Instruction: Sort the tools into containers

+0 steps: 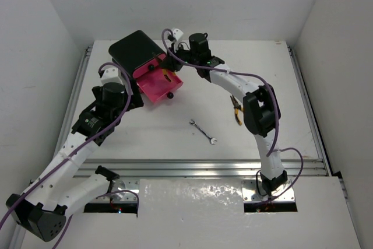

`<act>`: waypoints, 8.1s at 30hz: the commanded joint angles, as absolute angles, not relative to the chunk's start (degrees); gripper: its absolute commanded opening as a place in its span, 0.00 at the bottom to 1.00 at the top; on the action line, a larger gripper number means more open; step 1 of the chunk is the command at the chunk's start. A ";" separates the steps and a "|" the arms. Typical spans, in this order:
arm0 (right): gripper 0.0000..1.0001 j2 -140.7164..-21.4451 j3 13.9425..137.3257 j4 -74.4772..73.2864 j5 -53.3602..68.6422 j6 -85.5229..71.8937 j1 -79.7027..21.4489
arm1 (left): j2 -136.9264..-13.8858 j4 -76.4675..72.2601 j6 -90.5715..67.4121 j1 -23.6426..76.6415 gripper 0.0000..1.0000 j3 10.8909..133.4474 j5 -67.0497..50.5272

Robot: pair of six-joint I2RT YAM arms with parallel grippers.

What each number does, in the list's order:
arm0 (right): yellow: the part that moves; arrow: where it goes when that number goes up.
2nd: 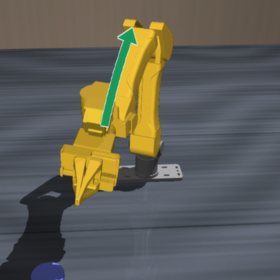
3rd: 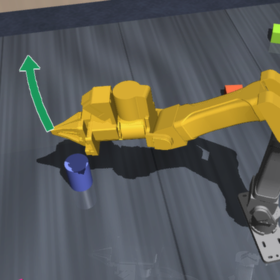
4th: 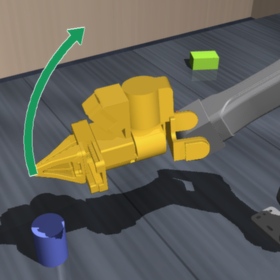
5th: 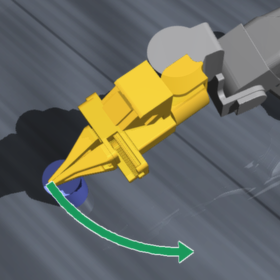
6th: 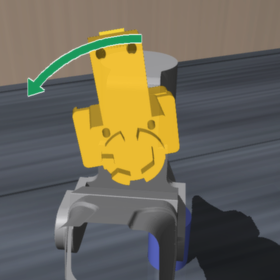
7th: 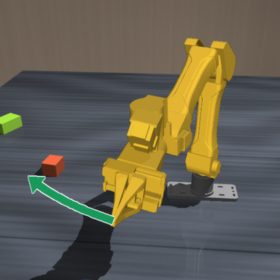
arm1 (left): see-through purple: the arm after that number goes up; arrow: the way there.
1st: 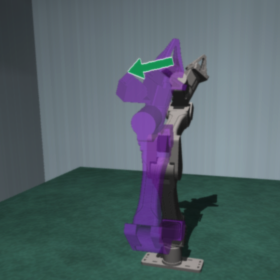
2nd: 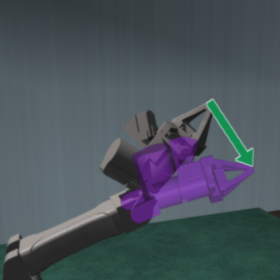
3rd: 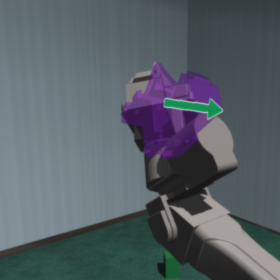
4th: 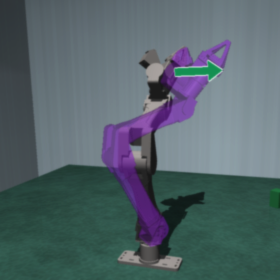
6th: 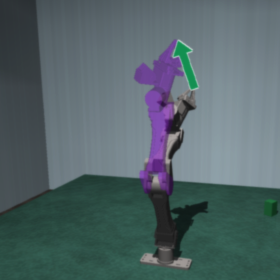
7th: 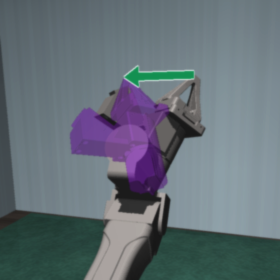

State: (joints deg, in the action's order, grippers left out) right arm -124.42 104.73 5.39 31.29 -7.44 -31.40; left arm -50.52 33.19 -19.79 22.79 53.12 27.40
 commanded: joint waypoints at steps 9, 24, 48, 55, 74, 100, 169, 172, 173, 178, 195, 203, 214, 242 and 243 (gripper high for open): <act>0.00 -126.38 103.45 8.88 36.12 5.36 -32.70 | -50.45 31.29 -19.69 22.06 1.00 52.73 27.95; 0.32 -129.37 103.71 6.59 32.35 6.59 -33.05 | -50.36 31.38 -19.69 22.06 1.00 52.73 28.04; 0.85 -120.68 104.25 -31.85 0.45 -14.94 -21.81 | -50.10 30.94 -19.51 22.06 1.00 52.73 26.28; 0.76 -123.05 102.14 -47.11 -3.67 -9.23 -14.77 | -50.19 30.94 -19.34 22.06 1.00 52.91 25.05; 0.41 -118.65 88.51 -42.45 -4.22 -7.74 -11.78 | -50.10 30.67 -19.16 22.15 1.00 52.73 23.91; 0.00 -114.36 80.51 -34.38 -0.89 -7.21 -18.98 | -49.22 30.67 -19.16 22.15 1.00 52.65 23.99; 0.62 -130.43 115.93 -11.95 17.76 17.49 -37.44 | -49.31 30.85 -19.16 22.15 1.00 52.56 25.58; 0.63 -127.98 113.57 -10.55 14.25 14.08 -37.53 | -49.31 30.94 -19.16 22.15 1.00 52.56 25.58; 0.65 -125.88 110.68 -9.94 12.24 8.75 -37.36 | -49.31 30.94 -19.25 22.15 1.00 52.56 25.58; 0.81 -117.79 98.99 -10.29 1.73 -11.06 -37.00 | -49.22 30.85 -19.25 22.15 1.00 52.56 25.75; 0.53 -115.04 76.02 8.70 11.95 -13.89 -37.00 | -49.66 30.94 -19.25 22.15 1.00 52.47 25.84; 0.57 -118.83 77.96 9.13 11.95 -15.12 -37.00 | -50.10 30.94 -19.25 22.15 1.00 52.47 25.75; 0.47 -123.31 81.56 12.39 15.47 -15.29 -37.00 | -50.71 30.85 -19.25 22.15 1.00 52.56 25.58; 0.01 -115.84 79.35 18.55 17.58 -18.46 -37.88 | -50.62 30.94 -19.25 22.06 1.00 52.56 25.66; 0.01 -116.54 79.97 17.85 17.58 -18.46 -37.88 | -50.62 30.94 -19.25 22.15 1.00 52.56 25.66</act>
State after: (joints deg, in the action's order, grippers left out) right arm -120.27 76.75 12.08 14.98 -16.93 -37.04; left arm -51.03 32.80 -19.75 22.79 52.69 25.26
